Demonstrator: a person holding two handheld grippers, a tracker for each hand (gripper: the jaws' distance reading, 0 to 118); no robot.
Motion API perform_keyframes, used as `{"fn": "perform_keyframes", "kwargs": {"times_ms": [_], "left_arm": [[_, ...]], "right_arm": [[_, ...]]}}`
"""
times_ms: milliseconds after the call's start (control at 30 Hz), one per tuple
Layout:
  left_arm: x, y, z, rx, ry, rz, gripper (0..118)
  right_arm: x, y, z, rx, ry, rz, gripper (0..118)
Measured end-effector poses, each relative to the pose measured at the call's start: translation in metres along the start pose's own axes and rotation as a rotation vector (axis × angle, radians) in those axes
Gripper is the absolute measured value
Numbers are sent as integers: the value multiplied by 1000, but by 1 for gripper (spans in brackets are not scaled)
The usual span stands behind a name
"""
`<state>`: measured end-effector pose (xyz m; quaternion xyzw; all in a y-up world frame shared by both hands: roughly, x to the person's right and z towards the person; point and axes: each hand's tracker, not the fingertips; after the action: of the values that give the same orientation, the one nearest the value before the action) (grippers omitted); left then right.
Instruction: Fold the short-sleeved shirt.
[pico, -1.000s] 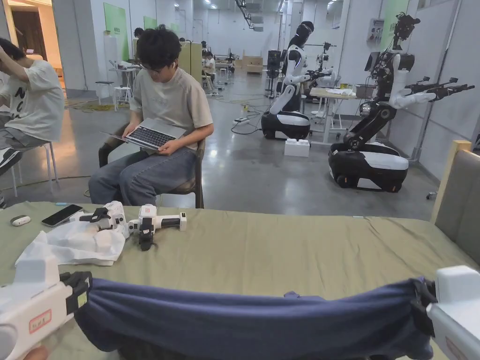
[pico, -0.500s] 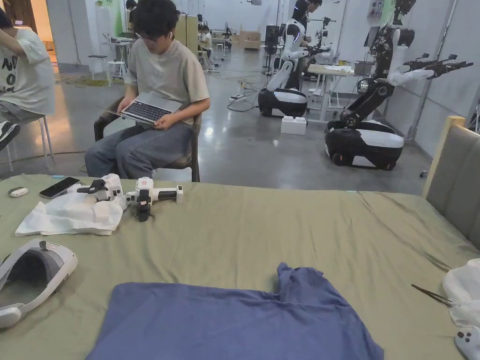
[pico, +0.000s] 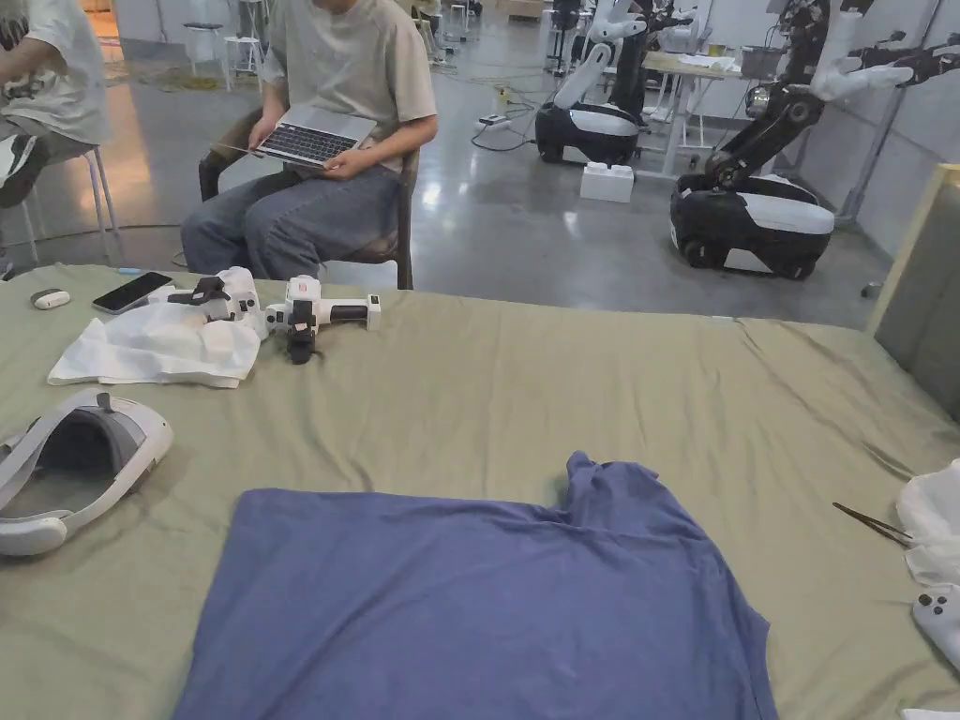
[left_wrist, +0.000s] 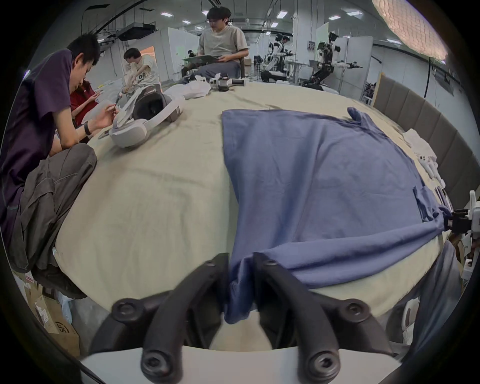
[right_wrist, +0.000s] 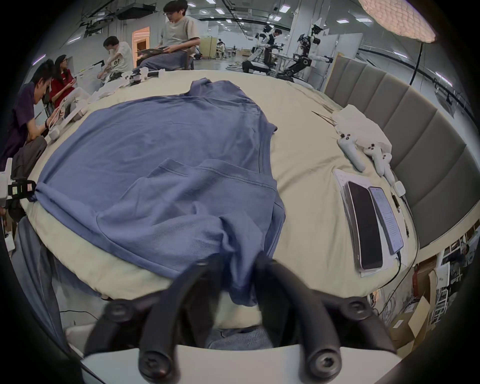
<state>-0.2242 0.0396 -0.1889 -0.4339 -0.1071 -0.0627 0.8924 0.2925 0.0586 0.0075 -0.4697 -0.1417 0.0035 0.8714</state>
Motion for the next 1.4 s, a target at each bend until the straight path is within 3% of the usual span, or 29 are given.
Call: {"fn": "perform_keyframes", "kwargs": {"times_ms": [133, 267, 667, 733, 800, 900, 933, 1200, 1400], "left_arm": [[1, 10, 9, 51, 41, 19, 60], [12, 36, 25, 168, 10, 46, 60], [75, 140, 79, 650, 71, 13, 59], [81, 151, 87, 717, 91, 14, 53], [87, 158, 95, 769, 93, 16, 43], [92, 163, 104, 790, 83, 11, 9], [93, 163, 105, 798, 78, 7, 0], [79, 159, 97, 746, 71, 38, 0], [24, 184, 17, 436, 27, 104, 0]], "right_arm": [[-4, 18, 11, 87, -29, -5, 58], [-14, 51, 23, 235, -24, -33, 75], [-69, 166, 61, 733, -49, -123, 75], [-73, 176, 72, 808, -44, -150, 68], [-77, 183, 80, 876, -30, -177, 51], [-80, 189, 89, 928, -16, -179, 5], [-81, 190, 90, 936, -21, -176, 4], [-82, 195, 84, 943, -18, -152, 0], [-77, 191, 52, 831, -7, -130, 0]]}}
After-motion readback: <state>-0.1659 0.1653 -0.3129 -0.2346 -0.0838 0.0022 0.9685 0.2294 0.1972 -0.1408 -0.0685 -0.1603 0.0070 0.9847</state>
